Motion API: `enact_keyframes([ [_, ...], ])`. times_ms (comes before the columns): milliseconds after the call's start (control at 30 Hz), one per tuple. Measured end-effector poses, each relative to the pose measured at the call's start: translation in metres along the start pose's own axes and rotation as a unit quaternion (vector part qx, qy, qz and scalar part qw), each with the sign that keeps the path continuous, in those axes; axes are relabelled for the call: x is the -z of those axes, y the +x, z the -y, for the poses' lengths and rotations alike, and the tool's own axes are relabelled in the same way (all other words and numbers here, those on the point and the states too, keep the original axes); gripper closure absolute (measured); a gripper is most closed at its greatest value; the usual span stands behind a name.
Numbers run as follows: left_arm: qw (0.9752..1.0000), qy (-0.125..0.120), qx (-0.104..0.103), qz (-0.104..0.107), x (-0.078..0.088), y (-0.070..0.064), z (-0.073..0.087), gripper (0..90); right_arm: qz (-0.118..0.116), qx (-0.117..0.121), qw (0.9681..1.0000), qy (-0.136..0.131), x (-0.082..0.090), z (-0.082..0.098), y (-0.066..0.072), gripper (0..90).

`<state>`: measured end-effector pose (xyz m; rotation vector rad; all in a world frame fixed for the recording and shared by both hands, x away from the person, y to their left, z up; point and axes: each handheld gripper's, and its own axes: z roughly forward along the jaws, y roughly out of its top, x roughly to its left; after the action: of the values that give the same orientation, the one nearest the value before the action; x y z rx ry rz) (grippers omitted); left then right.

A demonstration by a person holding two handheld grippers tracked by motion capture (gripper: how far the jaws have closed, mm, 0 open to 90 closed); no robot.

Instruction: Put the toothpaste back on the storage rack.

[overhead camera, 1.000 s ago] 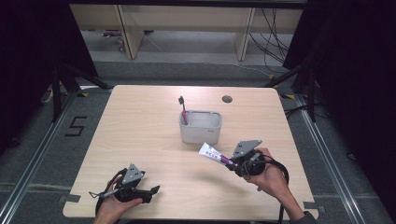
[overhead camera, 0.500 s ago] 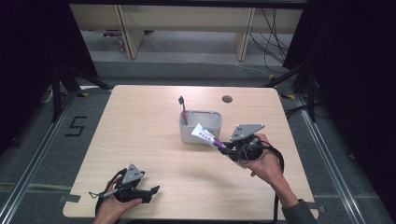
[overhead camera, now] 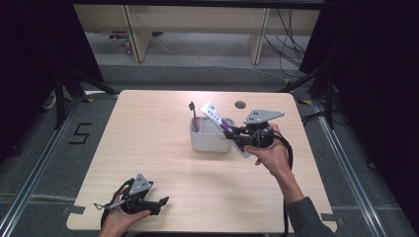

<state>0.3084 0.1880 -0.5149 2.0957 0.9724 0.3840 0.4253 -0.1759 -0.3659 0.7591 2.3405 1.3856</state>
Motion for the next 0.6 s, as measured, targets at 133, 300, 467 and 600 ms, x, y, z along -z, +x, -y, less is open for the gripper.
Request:
enact_keyframes([
  [133,1.0000,0.001,-0.003,0.004,0.000,0.000,0.000,19.8,0.006,-0.010,0.9998,-0.014,-0.009,-0.010,-0.007,76.8],
  [300,1.0000,0.001,-0.002,0.002,-0.001,0.000,0.000,19.8,0.013,-0.020,0.9991,-0.036,-0.025,-0.022,-0.010,76.8],
  [467,1.0000,0.000,-0.005,0.005,-0.001,-0.001,0.001,19.8,0.013,-0.029,0.9982,-0.051,-0.038,-0.030,-0.013,76.8],
  [600,1.0000,-0.002,-0.005,0.004,0.000,-0.001,0.000,19.8,0.022,-0.046,0.9968,-0.063,-0.049,-0.033,-0.016,76.8],
])
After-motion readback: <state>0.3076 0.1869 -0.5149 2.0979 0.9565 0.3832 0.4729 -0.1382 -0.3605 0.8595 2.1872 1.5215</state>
